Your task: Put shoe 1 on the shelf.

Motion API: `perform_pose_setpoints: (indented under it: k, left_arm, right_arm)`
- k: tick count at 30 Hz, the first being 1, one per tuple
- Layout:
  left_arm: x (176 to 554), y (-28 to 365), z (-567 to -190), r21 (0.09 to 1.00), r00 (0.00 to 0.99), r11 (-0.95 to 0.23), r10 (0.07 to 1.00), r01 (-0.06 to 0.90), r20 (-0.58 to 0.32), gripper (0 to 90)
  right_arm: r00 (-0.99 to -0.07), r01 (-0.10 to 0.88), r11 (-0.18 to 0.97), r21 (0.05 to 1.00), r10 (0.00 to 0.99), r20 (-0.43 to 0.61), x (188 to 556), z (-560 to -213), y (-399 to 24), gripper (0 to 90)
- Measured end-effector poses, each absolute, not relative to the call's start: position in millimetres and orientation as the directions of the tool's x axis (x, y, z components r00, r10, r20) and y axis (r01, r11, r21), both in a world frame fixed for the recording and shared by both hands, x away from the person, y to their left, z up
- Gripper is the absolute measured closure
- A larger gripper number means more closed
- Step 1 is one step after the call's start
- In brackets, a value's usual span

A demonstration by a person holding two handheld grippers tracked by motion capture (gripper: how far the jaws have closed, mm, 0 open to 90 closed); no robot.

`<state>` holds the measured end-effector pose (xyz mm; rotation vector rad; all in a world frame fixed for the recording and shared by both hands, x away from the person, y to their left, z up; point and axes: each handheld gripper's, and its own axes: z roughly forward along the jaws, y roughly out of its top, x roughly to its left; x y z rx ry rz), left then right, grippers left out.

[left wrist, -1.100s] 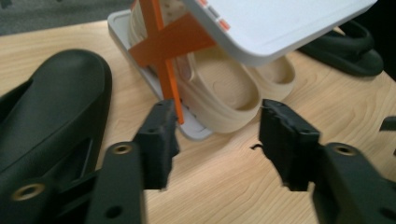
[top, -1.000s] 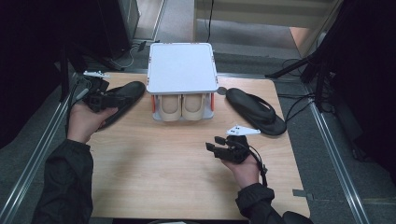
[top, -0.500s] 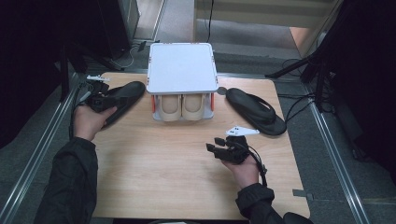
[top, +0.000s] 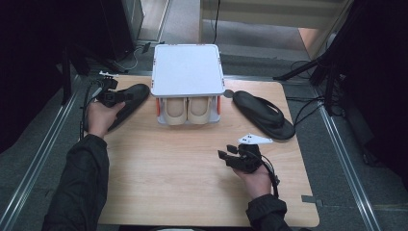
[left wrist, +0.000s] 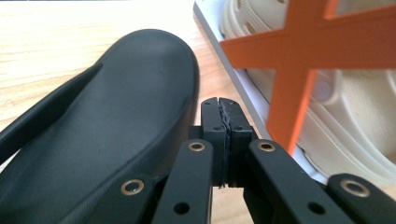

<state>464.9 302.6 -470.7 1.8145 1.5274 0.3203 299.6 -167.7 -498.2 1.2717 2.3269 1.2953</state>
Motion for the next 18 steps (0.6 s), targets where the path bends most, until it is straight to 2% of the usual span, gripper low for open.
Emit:
perform_pose_setpoints:
  k: [11, 18]
  left_arm:
    - [483, 301, -490, 0.63, 0.209, -0.02, 0.951, 0.776, -0.226, 90.0]
    - [482, 296, -496, 0.605, 0.226, -0.056, 0.951, 0.794, -0.209, 90.0]
  right_arm:
    - [-0.596, 0.599, 0.235, 0.765, 0.77, 0.229, 295, -500, -176, 54.1]
    - [-0.601, 0.596, 0.24, 0.766, 0.766, 0.228, 296, -500, -175, 53.9]
